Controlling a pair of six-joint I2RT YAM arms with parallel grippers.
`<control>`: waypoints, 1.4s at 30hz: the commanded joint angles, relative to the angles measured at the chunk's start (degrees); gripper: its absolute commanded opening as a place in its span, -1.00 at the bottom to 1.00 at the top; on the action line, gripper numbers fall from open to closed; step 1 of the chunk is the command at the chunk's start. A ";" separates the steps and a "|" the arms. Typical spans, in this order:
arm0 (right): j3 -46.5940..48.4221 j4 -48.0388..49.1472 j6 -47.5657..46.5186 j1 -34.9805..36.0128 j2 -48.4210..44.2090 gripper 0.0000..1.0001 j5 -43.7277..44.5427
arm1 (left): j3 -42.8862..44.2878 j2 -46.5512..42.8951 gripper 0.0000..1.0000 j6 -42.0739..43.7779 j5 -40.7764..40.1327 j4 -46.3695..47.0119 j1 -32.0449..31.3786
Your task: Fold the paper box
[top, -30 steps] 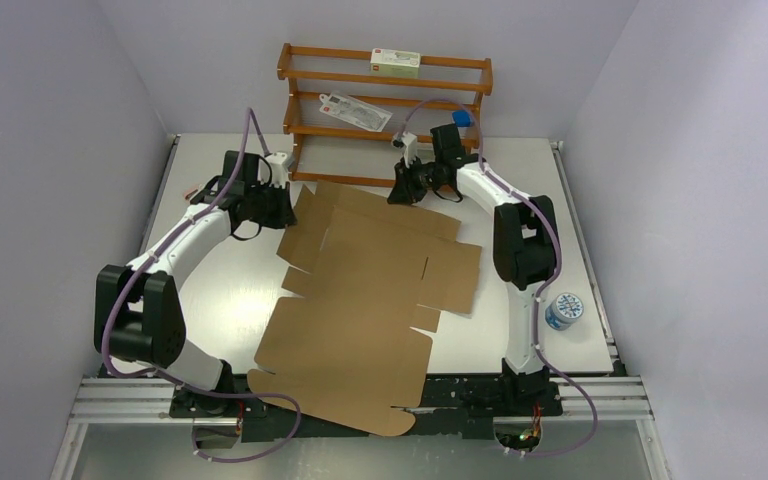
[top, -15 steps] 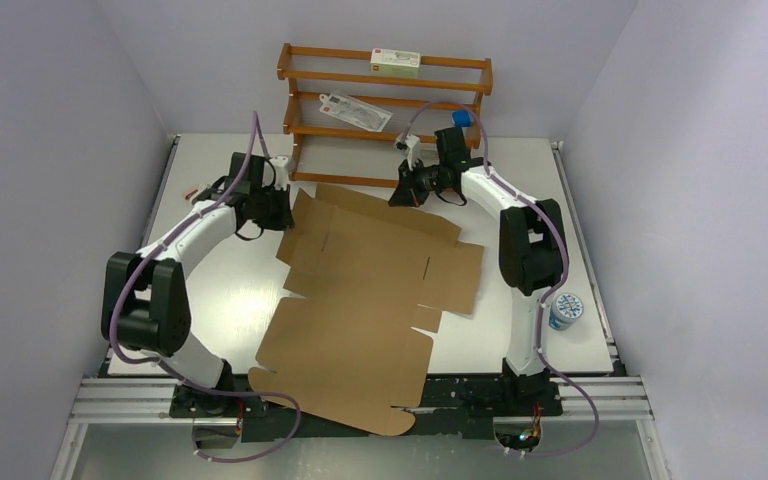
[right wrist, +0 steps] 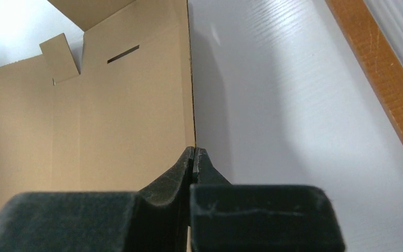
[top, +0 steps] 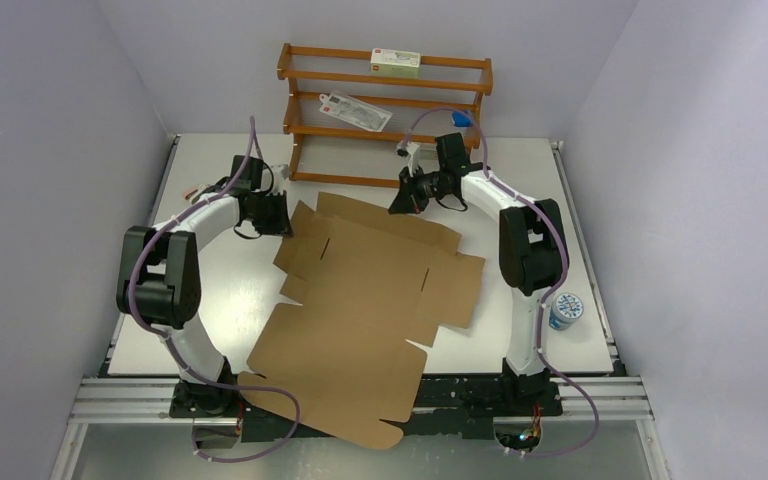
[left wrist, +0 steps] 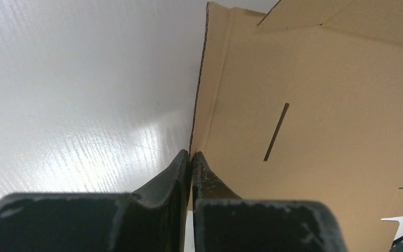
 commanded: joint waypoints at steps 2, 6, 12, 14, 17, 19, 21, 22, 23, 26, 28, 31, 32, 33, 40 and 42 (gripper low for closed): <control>-1.01 -1.97 -3.67 -0.48 -4.70 -1.00 -0.20 | 0.99 -0.40 -0.83 0.36 0.02 -1.80 1.11; -2.37 -2.30 -5.42 0.20 -8.00 -1.00 3.17 | 0.13 -2.55 -0.84 0.56 1.88 0.20 1.02; -2.45 -2.89 -9.22 2.09 -13.80 -1.00 11.79 | -2.58 -8.05 -0.84 -1.69 4.99 5.02 0.57; -2.29 -3.57 -11.45 3.48 -15.44 -1.00 14.88 | -3.96 -10.65 -0.85 -3.71 5.64 7.72 0.35; -2.55 -3.93 -15.07 5.41 -17.88 -1.00 18.89 | -6.30 -14.45 -0.85 -7.32 5.09 12.09 -0.30; -3.67 -3.36 -18.46 6.62 -19.64 -1.00 20.39 | -7.84 -16.99 -0.85 -10.05 3.56 14.53 -0.74; -5.11 -2.53 -21.39 7.46 -21.53 -1.00 21.52 | -10.89 -19.37 -0.85 -12.76 2.10 18.57 -1.55; -5.92 -1.92 -22.80 7.63 -22.41 -1.00 21.55 | -12.59 -20.61 -0.85 -14.25 0.81 20.43 -2.18; -6.56 -1.60 -24.51 7.83 -23.35 -1.00 21.18 | -14.49 -21.62 -0.85 -15.09 -0.01 22.25 -2.68; -8.91 -0.33 -27.68 8.52 -26.09 -1.00 20.88 | -21.59 -24.98 -0.85 -17.00 -3.02 28.91 -4.26; -11.20 1.01 -28.72 9.22 -28.23 -1.00 21.96 | -25.72 -27.10 -0.85 -18.28 -3.85 33.25 -4.42; -14.20 3.35 -29.66 10.07 -30.80 -1.00 21.98 | -29.87 -30.00 -0.84 -18.42 -3.78 38.84 -4.60; -15.06 4.12 -29.85 10.27 -31.49 -1.00 22.06 | -31.04 -30.95 -0.84 -18.16 -3.55 40.55 -4.68; -15.78 4.79 -30.10 10.48 -32.22 -1.00 22.15 | -32.19 -31.65 -0.84 -17.81 -2.55 42.68 -4.77; -19.05 7.04 -32.77 13.17 -35.28 -1.00 24.38 | -41.66 -34.56 -0.85 -15.22 1.22 57.92 -5.30; -19.88 7.19 -33.53 14.13 -35.96 -1.00 25.91 | -44.37 -35.18 -0.85 -14.11 1.20 61.17 -5.31</control>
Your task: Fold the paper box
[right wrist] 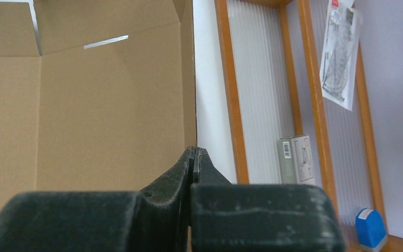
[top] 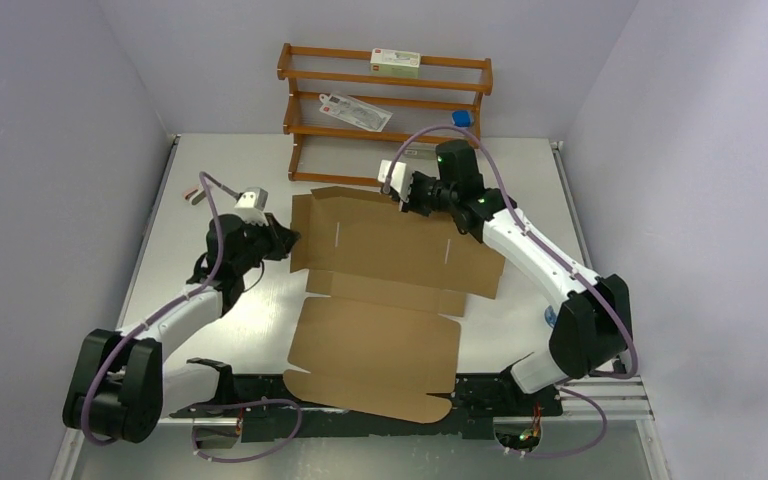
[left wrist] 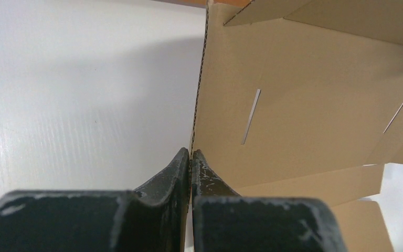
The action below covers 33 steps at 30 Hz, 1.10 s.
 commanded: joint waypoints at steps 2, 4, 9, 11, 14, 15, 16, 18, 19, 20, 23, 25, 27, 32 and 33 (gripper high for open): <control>-2.62 3.24 -2.71 2.86 -2.71 -1.00 3.34 | -6.16 -2.37 -0.85 2.21 1.87 15.90 -0.44; -3.68 3.57 -2.94 3.79 -3.50 -1.00 5.06 | -8.29 -3.16 -0.85 2.97 2.45 18.69 -0.56; -7.00 5.85 -3.62 6.15 -5.93 -1.00 9.30 | -12.70 -5.03 -0.86 4.84 3.25 23.59 -1.23; -8.35 6.29 -3.77 6.87 -6.78 -1.00 11.08 | -14.15 -6.06 -0.86 5.44 2.94 24.85 -1.86; -11.64 8.39 -3.55 7.42 -8.82 -1.00 10.81 | -15.90 -7.37 -0.87 6.12 3.11 27.10 -2.48; -12.94 9.57 -3.64 7.43 -9.68 -1.00 10.44 | -16.09 -7.48 -0.87 6.36 3.26 27.50 -2.57; -14.23 10.82 -3.65 7.52 -10.39 -1.00 10.16 | -16.11 -7.57 -0.87 6.70 3.58 27.56 -2.63; -15.52 11.68 -3.91 7.93 -11.44 -1.00 9.94 | -16.15 -7.92 -0.86 7.40 4.33 27.56 -2.82; -15.66 11.41 -3.93 8.14 -11.83 -1.00 9.93 | -16.38 -8.35 -0.86 7.80 4.56 27.70 -2.97; -15.63 10.92 -3.82 8.34 -12.27 -1.00 10.06 | -16.61 -9.23 -0.86 8.25 4.26 27.42 -3.35; -16.60 11.18 -3.69 8.99 -13.68 -1.00 9.91 | -17.82 -12.39 -0.86 9.37 1.99 26.02 -4.96; -17.68 11.68 -4.72 9.44 -14.39 -1.00 9.43 | -19.24 -14.43 -0.88 9.10 0.69 25.73 -5.86; -18.35 11.41 -5.35 10.01 -14.55 -1.00 9.78 | -21.18 -16.36 -0.89 8.18 -0.77 25.61 -6.53; -20.62 11.70 -4.90 12.05 -15.64 -1.00 11.92 | -23.38 -20.97 -0.89 8.62 -4.74 22.49 -10.24; -21.16 12.05 -4.96 12.61 -16.15 -1.00 12.28 | -23.39 -21.88 -0.89 8.83 -5.91 21.20 -11.71</control>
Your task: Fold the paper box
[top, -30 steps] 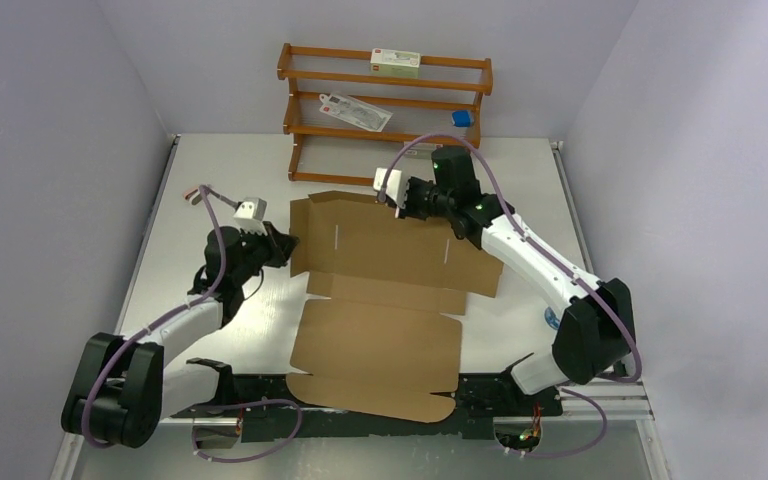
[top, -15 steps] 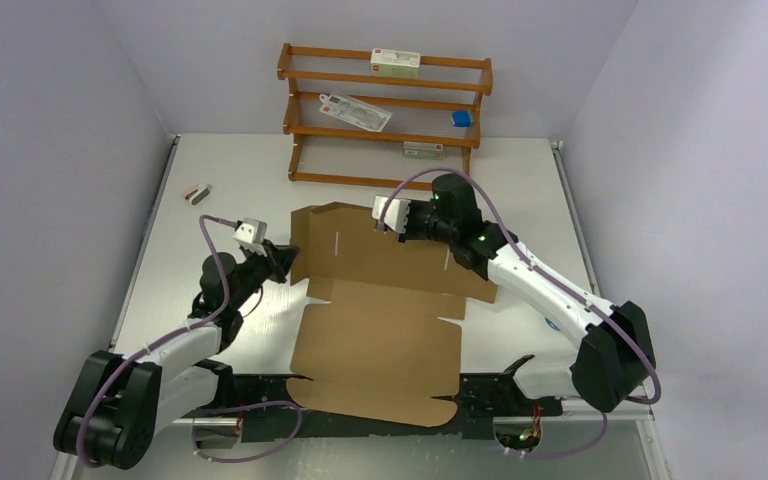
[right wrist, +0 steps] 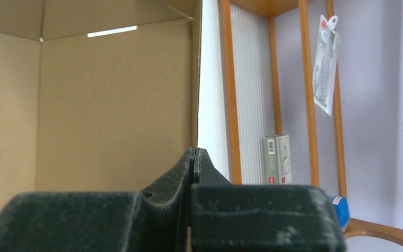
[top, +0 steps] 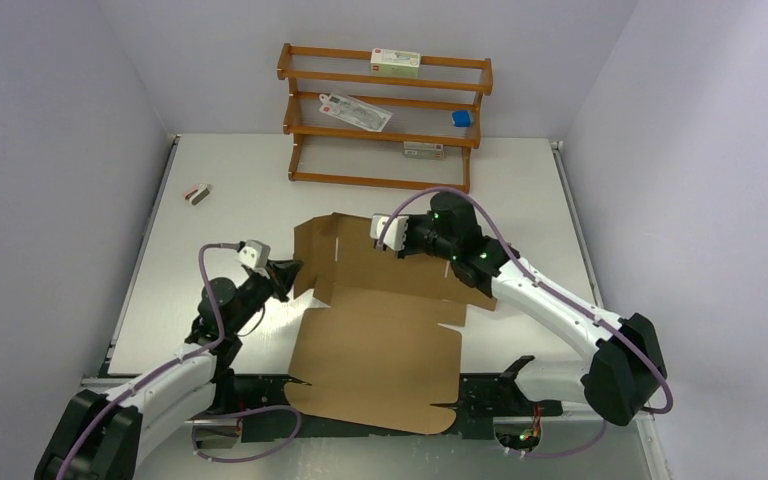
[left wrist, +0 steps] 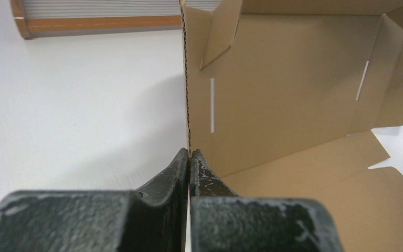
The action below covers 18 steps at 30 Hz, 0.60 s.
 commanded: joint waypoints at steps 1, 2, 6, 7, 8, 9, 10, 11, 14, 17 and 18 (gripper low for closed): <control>-2.76 1.23 -0.31 3.05 -2.22 -1.00 0.25 | -0.25 -3.97 -0.89 0.83 -3.73 -0.67 -5.06; -3.12 1.27 -0.57 3.71 -2.73 -1.00 0.65 | -0.61 -4.96 -0.89 0.86 -5.01 -1.23 -6.19; -4.38 1.17 -1.18 6.31 -3.93 -1.00 3.74 | -1.22 -8.80 -0.89 1.66 -11.48 -4.62 -11.41; -4.75 1.23 -1.37 7.00 -4.13 -1.00 4.48 | -1.21 -9.69 -0.89 2.05 -12.86 -5.53 -12.80; -5.13 1.40 -1.61 7.93 -4.40 -1.00 5.58 | -1.33 -10.54 -0.89 2.37 -14.04 -6.19 -14.39; -5.61 1.63 -2.10 8.69 -4.72 -1.00 6.70 | -1.50 -11.19 -0.90 2.64 -16.06 -6.67 -15.82; -5.97 1.82 -2.55 9.75 -5.01 -1.00 7.76 | -1.66 -11.82 -0.89 2.91 -18.40 -7.00 -17.40; -6.41 2.10 -3.01 10.49 -5.30 -1.00 9.01 | -2.01 -11.93 -0.89 3.04 -20.33 -6.99 -18.92; -7.49 3.09 -4.85 12.40 -6.09 -1.00 12.21 | -2.43 -10.80 -0.90 3.77 -25.97 -5.39 -23.29; -8.41 4.91 -8.26 13.61 -6.00 -1.00 14.60 | -3.46 -7.70 -0.89 5.55 -31.47 0.02 -27.48; -8.55 5.22 -9.63 13.79 -5.79 -1.00 16.45 | -3.93 -6.04 -0.89 6.21 -32.98 2.61 -28.44</control>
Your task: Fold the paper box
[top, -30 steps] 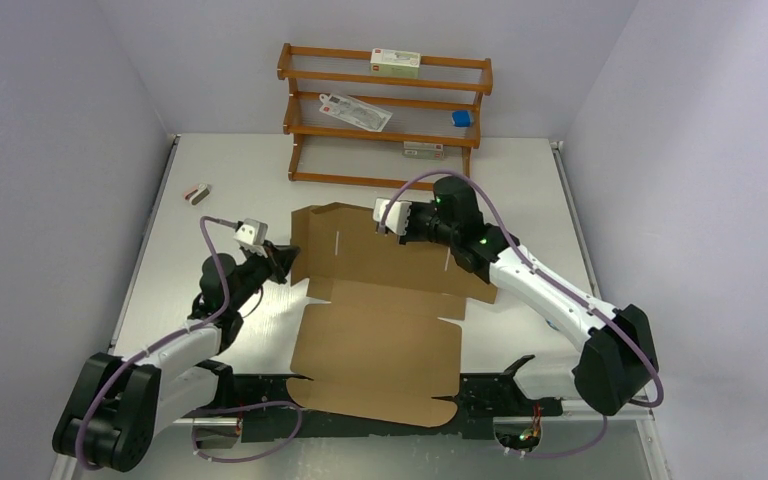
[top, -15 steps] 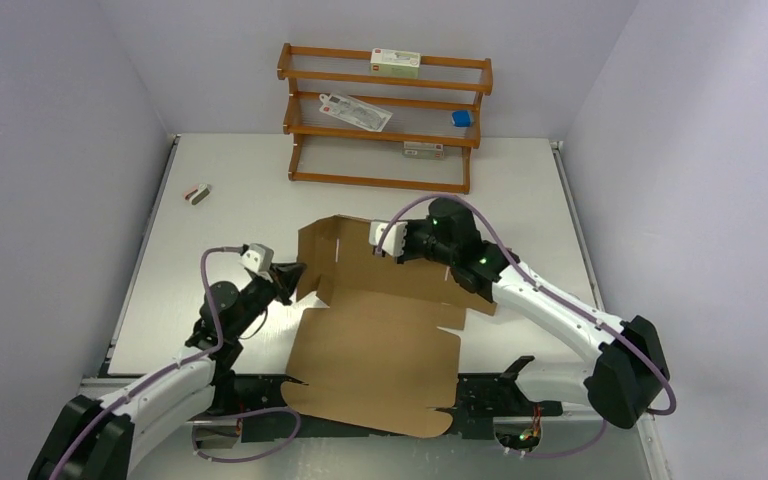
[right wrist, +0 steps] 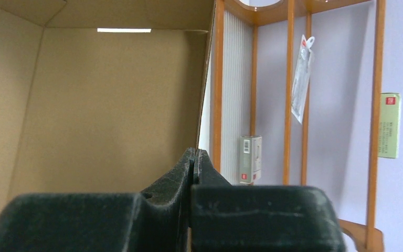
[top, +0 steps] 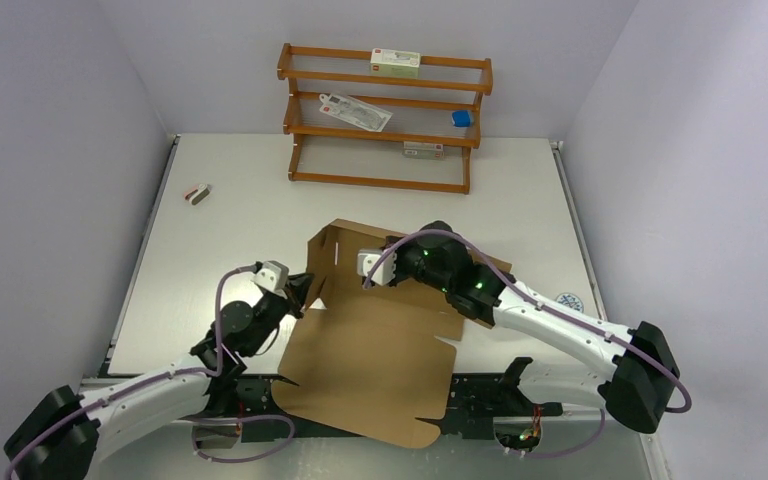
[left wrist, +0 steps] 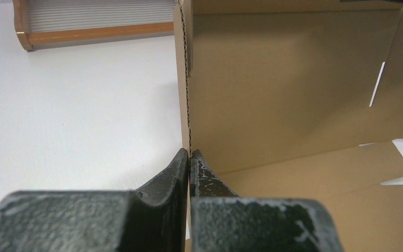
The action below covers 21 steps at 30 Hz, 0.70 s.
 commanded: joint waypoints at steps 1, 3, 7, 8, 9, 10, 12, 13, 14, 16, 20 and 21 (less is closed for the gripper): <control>-1.71 4.54 -5.88 2.05 0.29 -1.00 4.05 | -1.94 5.69 -0.89 2.84 -8.23 11.50 -4.98; -1.69 6.81 -8.86 2.18 1.28 -1.00 5.76 | -2.01 10.66 -0.89 3.54 -9.88 17.59 -5.11; -0.53 11.19 -15.44 2.04 4.47 -1.00 8.84 | -1.35 21.74 -0.87 4.93 -11.80 30.80 -5.06; -0.05 12.20 -17.02 1.91 5.26 -1.00 9.92 | -0.97 24.70 -0.87 5.78 -12.07 33.69 -5.12; 0.51 13.30 -18.45 1.74 6.26 -1.00 10.18 | -0.15 27.33 -0.86 6.86 -12.11 36.60 -5.13; 1.23 13.67 -19.67 1.42 7.17 -1.00 10.11 | 1.20 30.12 -0.86 7.92 -12.01 38.86 -5.13; 2.74 14.11 -21.08 0.94 8.99 -1.00 9.65 | 3.47 35.05 -0.84 9.77 -11.85 42.68 -4.98; 3.17 14.32 -21.70 0.83 9.81 -1.00 9.66 | 4.37 37.49 -0.84 11.49 -11.63 44.32 -5.03; 3.26 14.75 -22.30 0.79 10.63 -1.00 9.80 | 5.10 39.60 -0.84 12.45 -11.36 46.32 -4.97; 2.33 16.30 -23.23 0.78 11.59 -1.00 10.18 | 5.69 43.73 -0.83 13.68 -10.80 50.73 -4.79; -0.86 19.52 -23.39 0.87 11.26 -1.00 10.40 | 5.67 48.61 -0.76 15.64 -9.07 56.05 -4.66; -1.63 19.87 -23.30 0.87 11.12 -1.00 10.67 | 5.89 49.04 -0.75 15.68 -8.67 55.63 -4.68</control>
